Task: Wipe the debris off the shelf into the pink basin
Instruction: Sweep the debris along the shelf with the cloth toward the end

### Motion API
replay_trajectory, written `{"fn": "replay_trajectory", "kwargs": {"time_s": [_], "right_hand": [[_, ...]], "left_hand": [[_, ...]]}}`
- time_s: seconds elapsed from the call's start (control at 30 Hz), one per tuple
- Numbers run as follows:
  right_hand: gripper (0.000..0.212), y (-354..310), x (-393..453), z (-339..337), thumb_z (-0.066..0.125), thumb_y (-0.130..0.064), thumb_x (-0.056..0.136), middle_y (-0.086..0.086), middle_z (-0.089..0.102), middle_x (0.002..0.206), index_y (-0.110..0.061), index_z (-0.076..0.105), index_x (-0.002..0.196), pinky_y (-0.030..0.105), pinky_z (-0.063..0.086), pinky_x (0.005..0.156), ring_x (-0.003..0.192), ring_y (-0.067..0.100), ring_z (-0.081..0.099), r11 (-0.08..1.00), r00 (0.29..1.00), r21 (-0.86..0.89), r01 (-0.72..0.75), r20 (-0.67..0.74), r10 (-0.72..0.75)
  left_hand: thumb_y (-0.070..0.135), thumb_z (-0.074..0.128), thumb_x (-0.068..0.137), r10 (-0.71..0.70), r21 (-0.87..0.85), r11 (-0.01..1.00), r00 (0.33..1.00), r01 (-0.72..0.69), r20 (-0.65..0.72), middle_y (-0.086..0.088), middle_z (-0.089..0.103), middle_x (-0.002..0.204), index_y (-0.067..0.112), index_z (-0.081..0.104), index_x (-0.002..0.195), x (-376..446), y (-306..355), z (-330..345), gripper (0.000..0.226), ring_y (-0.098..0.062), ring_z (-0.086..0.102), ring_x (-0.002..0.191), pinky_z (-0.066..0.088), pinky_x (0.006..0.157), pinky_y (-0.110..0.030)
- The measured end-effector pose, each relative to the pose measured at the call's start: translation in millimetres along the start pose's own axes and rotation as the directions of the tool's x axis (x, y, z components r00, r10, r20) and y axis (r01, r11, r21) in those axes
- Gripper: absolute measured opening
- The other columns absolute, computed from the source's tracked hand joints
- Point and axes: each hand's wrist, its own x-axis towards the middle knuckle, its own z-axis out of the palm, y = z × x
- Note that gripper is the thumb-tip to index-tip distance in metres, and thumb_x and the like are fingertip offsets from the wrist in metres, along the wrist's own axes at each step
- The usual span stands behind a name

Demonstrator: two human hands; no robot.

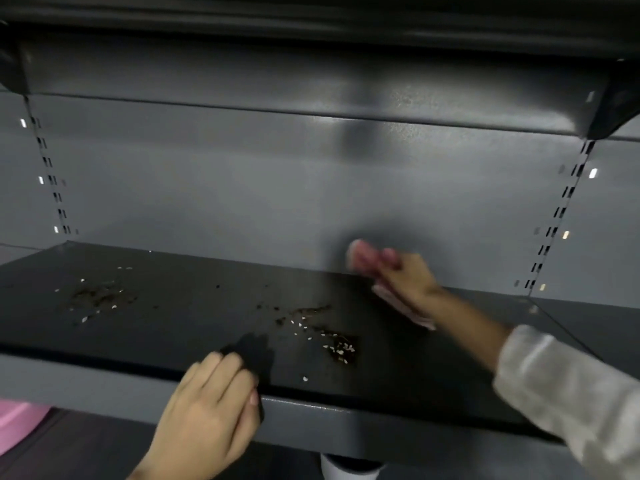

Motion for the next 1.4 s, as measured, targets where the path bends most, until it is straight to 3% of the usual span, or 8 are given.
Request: {"fn": "replay_trajectory", "kwargs": {"time_s": [0.2, 0.37, 0.57, 0.83, 0.97, 1.07, 1.2, 1.4], "right_hand": [[0.024, 68, 15, -47, 0.047, -0.025, 0.092, 0.022, 0.063, 0.104, -0.004, 0.055, 0.101, 0.043, 0.044, 0.090, 0.103, 0.034, 0.059, 0.901, 0.987, -0.407, -0.149, -0.110, 0.113], [0.033, 31, 10, 24, 0.045, -0.023, 0.093, 0.017, 0.062, 0.123, -0.013, 0.049, 0.124, 0.034, 0.045, 0.092, 0.112, 0.030, 0.059, 0.874, 0.994, -0.480, 0.068, 0.108, -0.018], [0.025, -30, -35, 104, 0.047, -0.017, 0.090, 0.020, 0.066, 0.111, -0.009, 0.055, 0.113, 0.035, 0.047, 0.081, 0.100, 0.034, 0.062, 0.858, 0.921, -0.370, 0.356, 0.296, -0.255], [0.028, -16, -25, 25, 0.053, -0.031, 0.089, 0.020, 0.065, 0.111, -0.006, 0.056, 0.102, 0.035, 0.045, 0.080, 0.104, 0.032, 0.060, 0.956, 0.994, -0.287, 0.057, -0.076, -0.082], [0.021, 17, -52, -44, 0.050, -0.026, 0.090, 0.026, 0.065, 0.104, -0.007, 0.056, 0.094, 0.030, 0.036, 0.073, 0.097, 0.037, 0.061, 0.898, 0.969, -0.429, -0.099, -0.245, -0.010], [0.014, 31, -87, -54, 0.046, -0.023, 0.092, 0.015, 0.067, 0.106, -0.024, 0.054, 0.081, 0.025, 0.036, 0.074, 0.091, 0.024, 0.060, 0.845, 0.985, -0.511, -0.159, -0.136, 0.103], [0.022, 13, -106, -14, 0.048, -0.019, 0.091, 0.002, 0.060, 0.122, -0.030, 0.057, 0.108, 0.008, 0.037, 0.058, 0.100, 0.010, 0.054, 0.861, 0.992, -0.492, -0.126, -0.039, 0.123], [0.031, -38, -95, 90, 0.040, -0.035, 0.093, -0.001, 0.058, 0.129, -0.031, 0.051, 0.122, 0.001, 0.042, 0.074, 0.102, 0.011, 0.060, 0.905, 0.998, -0.425, -0.022, 0.047, 0.046]], "left_hand": [[0.022, 0.026, 0.093, -0.007, 0.018, 1.000, 1.000, 0.008, -0.008, -0.011, 0.058, 0.058, 0.007, 0.064, 0.056, -2, 2, 4, 0.055, -0.020, 0.034, 0.065, 0.029, 0.056, -0.028], [0.022, 0.026, 0.093, -0.005, 0.022, 1.000, 1.000, 0.005, -0.005, -0.010, 0.057, 0.059, 0.014, 0.047, 0.078, -3, 3, 5, 0.027, -0.020, 0.033, 0.065, 0.027, 0.056, -0.029], [0.024, 0.022, 0.096, -0.003, 0.012, 1.000, 1.000, 0.002, 0.022, -0.012, 0.059, 0.063, 0.014, 0.043, 0.082, -6, 2, 3, 0.027, -0.022, 0.034, 0.067, 0.028, 0.058, -0.029], [0.022, 0.023, 0.096, 0.005, -0.056, 0.998, 0.998, -0.001, 0.068, -0.012, 0.059, 0.068, 0.012, 0.047, 0.085, -11, -13, -9, 0.028, -0.020, 0.034, 0.069, 0.033, 0.061, -0.030], [0.013, 0.040, 0.079, -0.024, -0.094, 0.995, 0.998, 0.029, 0.050, -0.011, 0.059, 0.066, 0.002, 0.063, 0.067, -16, -34, -17, 0.029, -0.018, 0.034, 0.068, 0.032, 0.060, -0.030], [0.014, 0.042, 0.077, -0.006, -0.112, 0.994, 0.999, 0.012, 0.054, -0.010, 0.060, 0.065, 0.004, 0.066, 0.064, -21, -48, -21, 0.029, -0.016, 0.035, 0.068, 0.031, 0.058, -0.030], [0.014, 0.043, 0.078, -0.059, -0.197, 0.978, 0.998, 0.065, 0.039, -0.008, 0.058, 0.064, 0.004, 0.064, 0.064, -27, -59, -22, 0.028, -0.016, 0.035, 0.066, 0.033, 0.057, -0.031], [0.019, 0.041, 0.078, 0.017, -0.173, 0.985, 0.999, -0.008, 0.050, -0.008, 0.058, 0.064, 0.005, 0.064, 0.065, -28, -65, -21, 0.030, -0.018, 0.034, 0.068, 0.033, 0.059, -0.030]]}}
